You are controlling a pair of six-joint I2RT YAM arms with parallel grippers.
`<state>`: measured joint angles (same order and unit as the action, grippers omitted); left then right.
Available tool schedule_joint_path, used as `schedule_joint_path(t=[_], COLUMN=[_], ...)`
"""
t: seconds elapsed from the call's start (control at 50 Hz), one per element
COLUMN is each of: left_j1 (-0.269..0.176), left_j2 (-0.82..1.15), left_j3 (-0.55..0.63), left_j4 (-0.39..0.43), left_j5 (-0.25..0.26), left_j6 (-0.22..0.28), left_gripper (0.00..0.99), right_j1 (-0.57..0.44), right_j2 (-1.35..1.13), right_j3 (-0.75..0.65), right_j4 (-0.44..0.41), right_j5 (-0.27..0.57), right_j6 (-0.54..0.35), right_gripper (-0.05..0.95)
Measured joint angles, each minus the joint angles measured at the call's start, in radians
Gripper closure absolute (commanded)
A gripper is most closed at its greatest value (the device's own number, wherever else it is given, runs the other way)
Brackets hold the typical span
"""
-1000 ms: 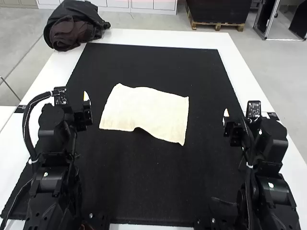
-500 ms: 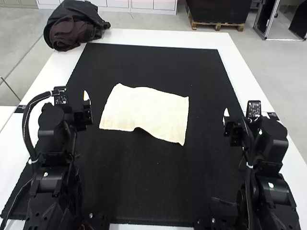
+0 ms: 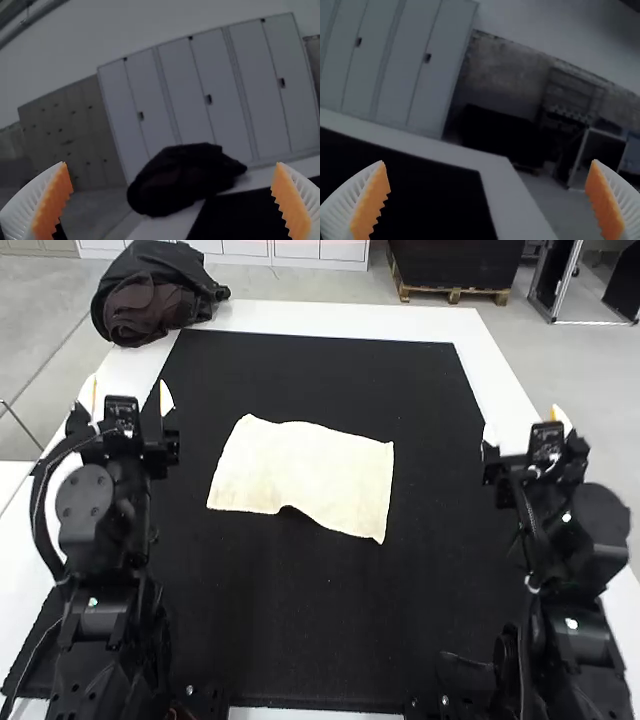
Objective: Fold the towel.
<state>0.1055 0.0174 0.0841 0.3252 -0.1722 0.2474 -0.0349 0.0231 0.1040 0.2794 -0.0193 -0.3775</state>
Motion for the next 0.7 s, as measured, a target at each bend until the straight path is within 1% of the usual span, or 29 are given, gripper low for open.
schedule_joint_path(t=[0.08, 0.18, 0.2, 0.26, 0.32, 0.38, 0.42, 0.5, 0.6, 0.7], left_j1=[0.0, -0.001, -0.002, -0.009, -0.017, -0.021, -0.021, -0.021, -0.02, -0.021], left_j2=[0.07, 0.235, 0.271, 0.401, 0.52, 0.631, 0.699, 0.825, 0.944, 1.009], left_j3=[0.124, 0.329, 0.367, 0.493, 0.593, 0.665, 0.697, 0.729, 0.723, 0.684], left_j4=[-0.003, -0.026, -0.033, -0.063, -0.085, -0.095, -0.098, -0.097, -0.097, -0.101], left_j5=[0.008, 0.023, 0.026, 0.036, 0.042, 0.034, 0.024, -0.018, -0.053, -0.06], left_j6=[0.014, 0.008, 0.005, -0.013, -0.031, -0.05, -0.063, -0.082, -0.116, -0.138], left_gripper=[0.056, 0.036, 0.036, 0.036, 0.038, 0.036, 0.036, 0.038, 0.039, 0.039], right_j1=[0.0, 0.0, 0.0, 0.0, 0.0, 0.0, 0.0, 0.0, 0.001, 0.01], right_j2=[0.064, 0.218, 0.269, 0.38, 0.503, 0.622, 0.687, 0.803, 0.92, 1.009], right_j3=[0.118, 0.294, 0.345, 0.441, 0.534, 0.61, 0.641, 0.673, 0.663, 0.61], right_j4=[-0.001, -0.011, -0.025, -0.056, -0.1, -0.151, -0.175, -0.206, -0.233, -0.236], right_j5=[-0.012, -0.023, -0.024, -0.026, -0.028, -0.029, -0.029, -0.029, -0.029, -0.03], right_j6=[0.022, 0.072, 0.087, 0.118, 0.155, 0.191, 0.212, 0.25, 0.288, 0.319], right_gripper=[0.0, 0.0, 0.0, 0.0, 0.0, 0.0, 0.0, 0.0, 0.0, 0.0])
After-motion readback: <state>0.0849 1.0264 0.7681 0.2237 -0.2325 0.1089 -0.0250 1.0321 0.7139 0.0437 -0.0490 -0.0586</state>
